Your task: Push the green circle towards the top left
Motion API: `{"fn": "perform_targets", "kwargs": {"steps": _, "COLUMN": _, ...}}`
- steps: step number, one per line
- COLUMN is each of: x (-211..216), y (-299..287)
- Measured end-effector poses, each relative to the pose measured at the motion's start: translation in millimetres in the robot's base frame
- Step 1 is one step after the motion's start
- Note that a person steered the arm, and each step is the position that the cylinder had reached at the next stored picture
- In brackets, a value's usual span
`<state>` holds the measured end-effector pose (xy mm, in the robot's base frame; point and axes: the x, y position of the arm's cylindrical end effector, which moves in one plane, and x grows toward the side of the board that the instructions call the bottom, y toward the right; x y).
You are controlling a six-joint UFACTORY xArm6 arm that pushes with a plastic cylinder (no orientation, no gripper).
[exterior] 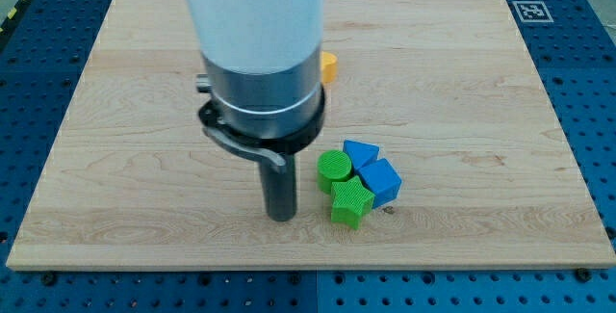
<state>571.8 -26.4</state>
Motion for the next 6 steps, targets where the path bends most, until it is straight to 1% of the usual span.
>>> {"fn": "perform_targets", "kwargs": {"steps": 3, "x": -4.4, "y": 87.2}}
{"fn": "perform_targets", "kwargs": {"steps": 4, "x": -4.4, "y": 93.7}}
{"fn": "perform_targets", "kwargs": {"steps": 5, "x": -16.0, "y": 66.4}}
{"fn": "perform_targets", "kwargs": {"steps": 6, "x": -31.2, "y": 20.1}}
